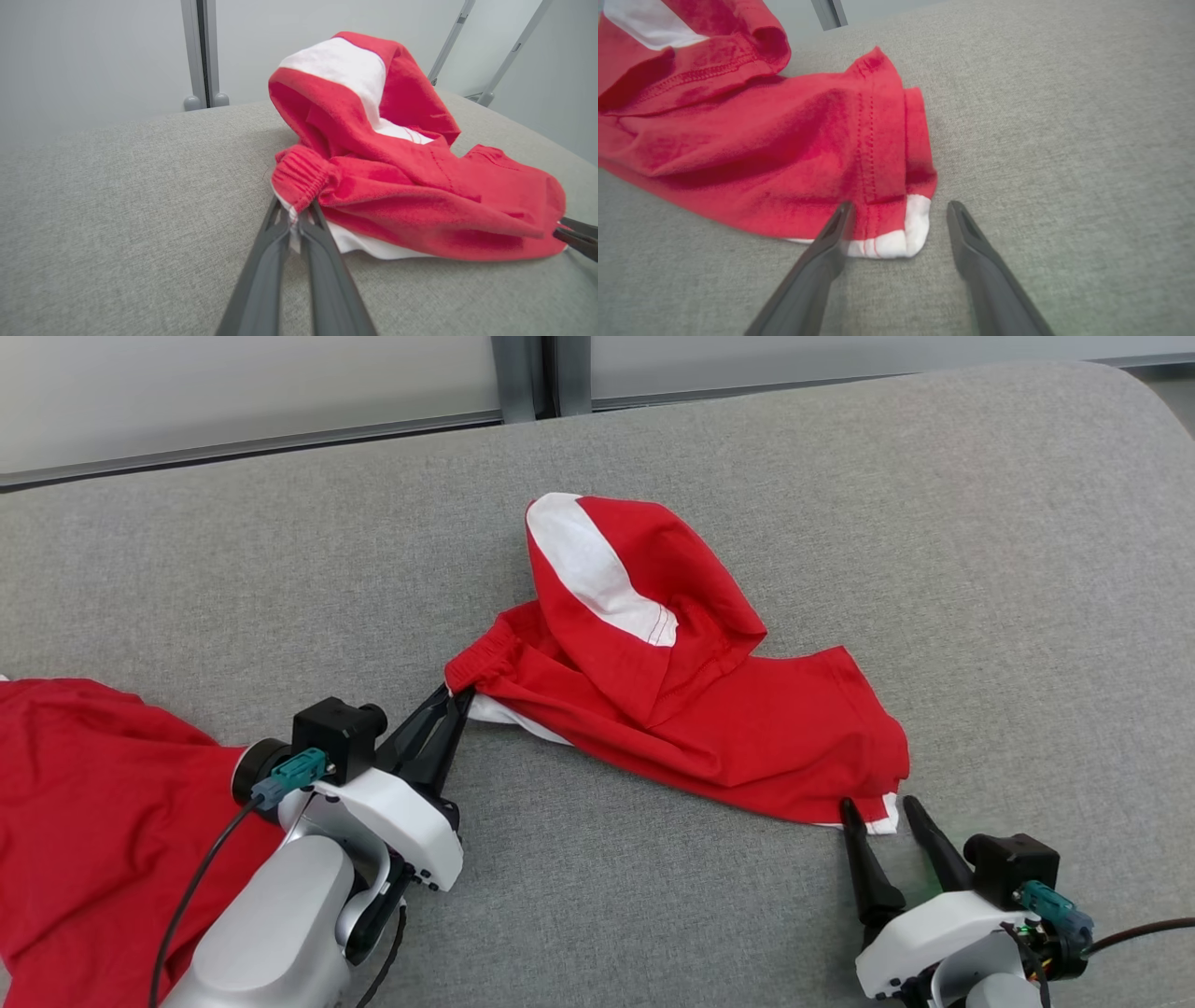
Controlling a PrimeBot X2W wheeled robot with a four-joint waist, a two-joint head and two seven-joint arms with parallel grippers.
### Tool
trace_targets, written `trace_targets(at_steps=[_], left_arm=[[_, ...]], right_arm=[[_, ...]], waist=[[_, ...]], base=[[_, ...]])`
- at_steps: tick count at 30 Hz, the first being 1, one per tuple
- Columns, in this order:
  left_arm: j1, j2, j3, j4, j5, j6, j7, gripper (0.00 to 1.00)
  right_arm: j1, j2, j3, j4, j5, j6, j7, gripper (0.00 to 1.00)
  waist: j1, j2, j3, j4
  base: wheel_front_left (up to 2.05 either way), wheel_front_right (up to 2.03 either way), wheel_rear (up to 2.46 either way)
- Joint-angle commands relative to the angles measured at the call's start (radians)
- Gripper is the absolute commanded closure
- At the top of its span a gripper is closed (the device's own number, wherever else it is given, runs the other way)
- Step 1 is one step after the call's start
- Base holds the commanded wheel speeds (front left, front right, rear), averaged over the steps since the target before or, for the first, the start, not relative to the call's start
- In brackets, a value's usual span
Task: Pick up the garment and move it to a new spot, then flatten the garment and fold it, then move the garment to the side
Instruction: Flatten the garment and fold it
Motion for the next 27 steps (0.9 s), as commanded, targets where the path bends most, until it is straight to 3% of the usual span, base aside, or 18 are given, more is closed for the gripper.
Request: trace_targets(at_steps=[1,3,5,11,17,22,27], left_arm=[[0.007,0.003,0.011,-0.002,0.009,-0.001,0.000,1.00],[0.010,0.002,0.018,-0.001,0.012,-0.001,0.000,1.00],[0.013,0.000,0.026,-0.001,0.017,-0.001,0.000,1.00],[0.016,-0.010,0.057,0.002,0.036,-0.001,0.000,1.00],[0.028,-0.025,0.103,0.000,0.031,-0.001,0.000,1.00],[0.000,-0.012,0.116,-0.004,0.015,-0.001,0.004,1.00],[-0.061,0.035,0.105,-0.062,-0.005,-0.001,0.084,1.00]], right_arm=[[0.010,0.005,0.022,0.015,-0.002,0.000,0.024,0.00],[0.013,0.006,0.035,0.015,0.000,0.000,0.035,0.00],[0.016,0.006,0.045,0.012,-0.002,0.000,0.045,1.00],[0.026,-0.002,0.080,-0.028,0.019,0.000,0.056,1.00],[0.019,-0.035,0.135,-0.151,0.117,0.000,0.062,1.00],[-0.026,-0.096,0.186,-0.302,0.220,0.000,0.080,1.00],[-0.111,-0.140,0.171,-0.395,0.301,0.000,0.102,1.00]], waist=[[0.0000,0.0000,-0.001,0.000],[0.0000,0.0000,-0.003,-0.001],[0.0000,0.0000,-0.006,-0.002],[0.0000,0.0000,-0.021,-0.002],[0.0000,0.0000,-0.056,0.005],[0.0000,0.0000,-0.112,0.004],[0.0000,0.0000,-0.182,0.012]], base=[[0.00,0.00,0.00],[0.00,0.00,0.00],[0.00,0.00,0.00],[0.00,0.00,0.00],[0.00,0.00,0.00],[0.00,0.00,0.00],[0.00,0.00,0.00]])
